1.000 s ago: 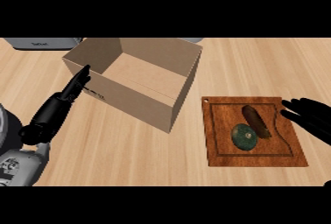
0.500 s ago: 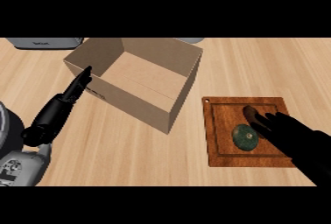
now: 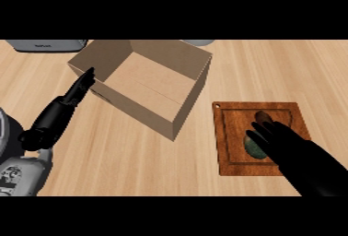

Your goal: Pick the squash from the cutting board and place it in the cardboard box

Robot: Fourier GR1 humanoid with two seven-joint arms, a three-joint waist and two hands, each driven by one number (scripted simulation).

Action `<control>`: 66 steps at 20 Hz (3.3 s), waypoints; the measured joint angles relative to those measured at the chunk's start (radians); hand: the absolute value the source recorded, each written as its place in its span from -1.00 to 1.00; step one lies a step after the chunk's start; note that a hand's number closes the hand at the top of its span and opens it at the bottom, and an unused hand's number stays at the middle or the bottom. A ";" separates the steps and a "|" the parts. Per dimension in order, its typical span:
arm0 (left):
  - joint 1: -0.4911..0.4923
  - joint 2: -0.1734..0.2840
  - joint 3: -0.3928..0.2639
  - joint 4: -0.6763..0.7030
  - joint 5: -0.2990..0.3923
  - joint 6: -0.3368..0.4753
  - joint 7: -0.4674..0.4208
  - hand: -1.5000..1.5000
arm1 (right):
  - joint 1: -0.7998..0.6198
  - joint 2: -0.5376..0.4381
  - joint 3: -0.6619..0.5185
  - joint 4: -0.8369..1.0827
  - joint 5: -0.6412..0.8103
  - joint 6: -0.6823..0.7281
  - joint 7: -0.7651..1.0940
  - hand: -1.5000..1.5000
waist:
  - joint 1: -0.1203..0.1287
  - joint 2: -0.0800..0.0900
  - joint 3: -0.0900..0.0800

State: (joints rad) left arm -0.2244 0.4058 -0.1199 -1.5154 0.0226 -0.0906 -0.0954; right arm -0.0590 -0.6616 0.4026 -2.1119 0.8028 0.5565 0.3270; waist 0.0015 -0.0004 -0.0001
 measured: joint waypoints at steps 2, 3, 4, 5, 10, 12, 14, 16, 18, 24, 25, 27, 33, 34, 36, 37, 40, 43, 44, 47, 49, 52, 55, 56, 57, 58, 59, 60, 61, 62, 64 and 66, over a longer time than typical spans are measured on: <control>0.002 -0.015 0.008 -0.020 -0.011 -0.001 0.017 0.00 | -0.009 0.032 0.001 0.018 0.033 0.004 -0.001 -1.00 | 0.000 0.000 0.000; 0.000 -0.016 0.014 -0.029 -0.013 -0.009 0.026 0.00 | -0.018 0.055 0.011 0.032 0.053 0.003 0.004 -1.00 | 0.000 0.000 0.000; -0.009 -0.026 0.015 -0.018 -0.024 -0.008 0.022 0.00 | -0.010 0.064 0.015 0.051 0.075 -0.019 -0.012 -1.00 | -0.001 0.000 0.000; -0.001 -0.028 0.022 -0.023 -0.021 -0.020 0.023 0.00 | -0.018 0.079 0.021 0.062 0.094 -0.014 -0.010 -1.00 | 0.000 0.000 0.000; 0.013 -0.058 0.028 -0.038 -0.056 -0.031 0.032 0.00 | -0.023 0.107 0.016 0.151 0.177 -0.040 -0.066 -1.00 | -0.001 0.000 0.000; 0.007 -0.061 0.046 -0.021 -0.056 -0.045 0.014 0.00 | -0.035 0.118 0.007 0.198 0.205 -0.058 -0.091 -1.00 | 0.000 0.000 0.001; 0.009 -0.065 0.060 -0.012 -0.061 -0.057 -0.006 0.00 | -0.030 0.128 0.004 0.203 0.230 -0.053 -0.095 -1.00 | -0.001 -0.001 0.001; 0.025 -0.075 0.064 -0.033 -0.066 -0.066 0.001 0.00 | -0.015 0.140 0.003 0.217 0.259 -0.066 -0.108 -1.00 | -0.002 -0.001 0.001; 0.029 -0.078 0.073 -0.039 -0.071 -0.077 0.000 0.00 | -0.025 0.157 -0.010 0.265 0.272 -0.087 -0.139 -1.00 | -0.001 -0.001 0.001; 0.009 -0.109 0.092 -0.020 -0.105 -0.085 0.003 0.00 | -0.045 0.194 -0.048 0.374 0.305 -0.119 -0.231 -1.00 | -0.001 -0.001 0.001; 0.021 -0.111 0.094 -0.035 -0.109 -0.089 0.009 0.00 | -0.048 0.200 -0.052 0.375 0.312 -0.108 -0.235 -1.00 | -0.001 -0.001 0.001; 0.044 -0.121 0.096 -0.065 -0.116 -0.094 0.020 0.00 | -0.042 0.209 -0.063 0.379 0.329 -0.103 -0.244 -1.00 | 0.000 -0.001 0.001; 0.022 -0.137 0.121 -0.046 -0.131 -0.113 0.029 0.00 | -0.059 0.250 -0.080 0.460 0.406 -0.140 -0.258 -1.00 | -0.001 0.000 0.000; 0.015 -0.142 0.120 -0.050 -0.136 -0.112 0.043 0.00 | -0.071 0.255 -0.089 0.494 0.413 -0.154 -0.269 -1.00 | -0.001 0.000 0.000; 0.007 -0.140 0.132 -0.056 -0.132 -0.124 0.053 0.00 | -0.059 0.259 -0.102 0.524 0.422 -0.186 -0.293 -1.00 | -0.001 0.000 0.000; 0.001 -0.143 0.134 -0.048 -0.136 -0.126 0.051 0.00 | -0.060 0.271 -0.103 0.550 0.431 -0.203 -0.301 -1.00 | -0.001 0.000 0.000; -0.006 -0.145 0.149 -0.041 -0.136 -0.141 0.052 0.00 | -0.079 0.286 -0.119 0.590 0.438 -0.199 -0.332 1.00 | -0.001 0.000 0.000; 0.003 -0.156 0.148 -0.020 -0.156 -0.135 0.019 0.00 | -0.086 0.274 -0.114 0.631 0.457 -0.255 -0.402 1.00 | 0.000 -0.001 -0.001; -0.001 -0.155 0.151 -0.013 -0.160 -0.135 0.009 0.00 | -0.092 0.275 -0.109 0.629 0.461 -0.264 -0.419 1.00 | 0.000 -0.001 -0.001; 0.000 -0.167 0.145 -0.029 -0.169 -0.132 0.030 0.00 | -0.085 0.282 -0.103 0.631 0.484 -0.333 -0.457 1.00 | 0.000 -0.002 -0.002; 0.002 -0.164 0.152 -0.025 -0.169 -0.140 0.020 0.00 | -0.093 0.296 -0.102 0.659 0.506 -0.390 -0.478 1.00 | 0.001 -0.003 -0.003; -0.017 -0.172 0.154 0.003 -0.182 -0.139 0.012 0.00 | -0.106 0.313 -0.104 0.697 0.532 -0.465 -0.510 1.00 | 0.000 -0.005 -0.005; -0.029 -0.177 0.143 -0.008 -0.182 -0.145 0.025 0.00 | -0.174 0.448 -0.014 0.699 0.566 -0.398 -0.428 1.00 | 0.019 -0.002 -0.006; -0.037 -0.179 0.137 -0.009 -0.181 -0.150 0.024 0.00 | -0.196 0.491 0.021 0.708 0.560 -0.381 -0.396 1.00 | 0.039 0.003 -0.006; -0.044 -0.184 0.129 -0.008 -0.180 -0.155 0.022 0.00 | -0.217 0.526 0.053 0.716 0.546 -0.368 -0.370 1.00 | 0.060 0.009 -0.005; -0.049 -0.188 0.121 -0.009 -0.179 -0.160 0.018 0.00 | -0.238 0.555 0.080 0.723 0.527 -0.356 -0.347 1.00 | 0.085 0.014 -0.003; -0.055 -0.195 0.111 -0.008 -0.178 -0.165 0.017 0.00 | -0.260 0.578 0.104 0.730 0.505 -0.348 -0.323 1.00 | 0.105 0.020 -0.002; -0.062 -0.199 0.102 -0.009 -0.177 -0.172 0.019 0.00 | -0.282 0.595 0.127 0.737 0.484 -0.348 -0.297 1.00 | 0.123 0.023 0.000; -0.068 -0.201 0.097 -0.007 -0.176 -0.177 0.016 0.00 | -0.309 0.610 0.147 0.740 0.459 -0.350 -0.271 1.00 | 0.138 0.026 0.001; -0.077 -0.204 0.091 -0.006 -0.176 -0.180 0.017 0.00 | -0.339 0.621 0.165 0.743 0.436 -0.353 -0.242 1.00 | 0.151 0.028 0.001; -0.093 -0.209 0.081 -0.001 -0.174 -0.190 0.018 0.00 | -0.402 0.636 0.198 0.746 0.394 -0.371 -0.185 1.00 | 0.171 0.029 0.001; -0.105 -0.213 0.073 0.002 -0.174 -0.195 0.015 0.00 | -0.475 0.645 0.229 0.754 0.362 -0.391 -0.131 1.00 | 0.187 0.029 0.001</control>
State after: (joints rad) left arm -0.3292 0.1929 -0.0464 -1.5134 -0.1517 -0.2852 -0.0801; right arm -0.5339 -0.0161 0.6318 -1.3579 1.1647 0.1657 0.1959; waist 0.1881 0.0286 0.0011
